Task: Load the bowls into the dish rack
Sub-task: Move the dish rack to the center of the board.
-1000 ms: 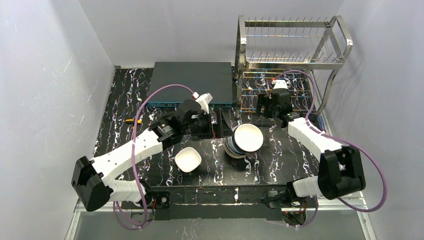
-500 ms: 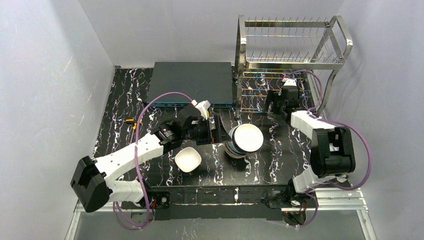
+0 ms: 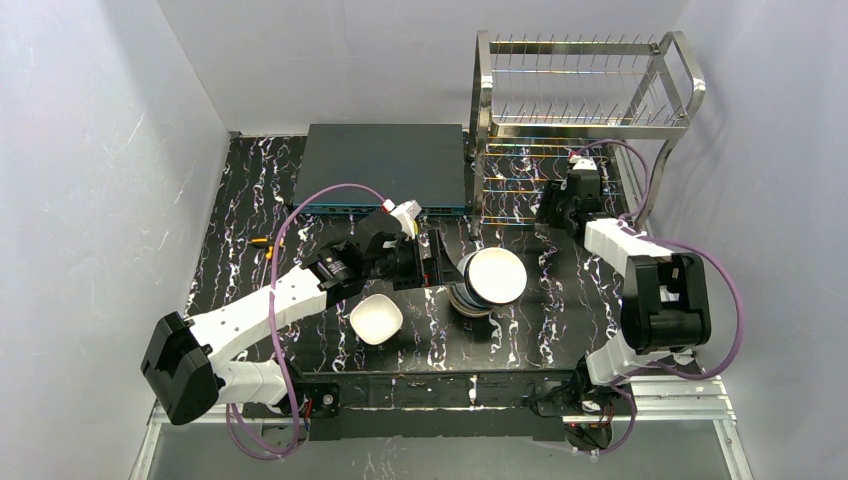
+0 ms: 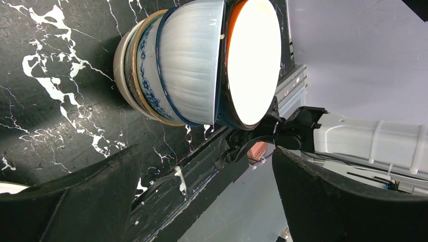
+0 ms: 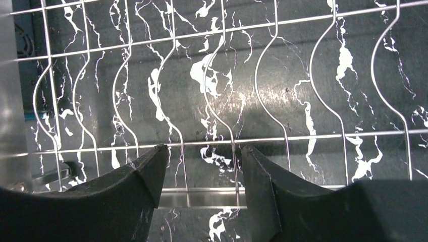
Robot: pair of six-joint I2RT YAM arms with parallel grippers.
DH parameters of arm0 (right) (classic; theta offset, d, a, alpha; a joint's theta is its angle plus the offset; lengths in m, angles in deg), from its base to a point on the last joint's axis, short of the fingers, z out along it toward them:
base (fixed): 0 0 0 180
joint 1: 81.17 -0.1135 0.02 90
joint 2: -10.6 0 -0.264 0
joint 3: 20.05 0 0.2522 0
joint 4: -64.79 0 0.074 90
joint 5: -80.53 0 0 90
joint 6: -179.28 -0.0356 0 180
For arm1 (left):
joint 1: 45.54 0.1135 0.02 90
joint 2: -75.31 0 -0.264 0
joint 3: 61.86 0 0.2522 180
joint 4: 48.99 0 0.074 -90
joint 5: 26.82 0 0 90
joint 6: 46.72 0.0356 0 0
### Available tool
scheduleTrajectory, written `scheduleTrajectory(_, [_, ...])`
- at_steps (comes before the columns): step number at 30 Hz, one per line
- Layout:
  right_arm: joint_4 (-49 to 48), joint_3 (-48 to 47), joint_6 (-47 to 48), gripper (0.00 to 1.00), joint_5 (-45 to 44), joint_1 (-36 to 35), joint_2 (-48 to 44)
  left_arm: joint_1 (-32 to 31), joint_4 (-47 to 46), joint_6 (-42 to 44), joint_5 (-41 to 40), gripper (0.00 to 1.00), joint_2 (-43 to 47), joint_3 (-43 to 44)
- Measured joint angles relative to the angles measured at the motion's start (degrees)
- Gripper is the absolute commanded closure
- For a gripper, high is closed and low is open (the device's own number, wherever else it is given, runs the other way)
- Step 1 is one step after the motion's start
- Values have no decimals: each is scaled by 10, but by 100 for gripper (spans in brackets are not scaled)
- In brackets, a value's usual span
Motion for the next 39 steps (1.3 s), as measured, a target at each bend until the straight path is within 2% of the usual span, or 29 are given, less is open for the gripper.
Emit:
scheduleTrajectory(8, [9, 29, -16, 39, 16, 0, -45, 0, 4, 3, 0, 2, 0, 0])
scheduleTrajectory(26, [38, 83, -71, 34, 21, 9, -133, 0, 15, 6, -10, 2, 9, 0])
scheduleTrajectory(39, [7, 120, -132, 34, 58, 20, -168, 0, 23, 7, -12, 2, 13, 0])
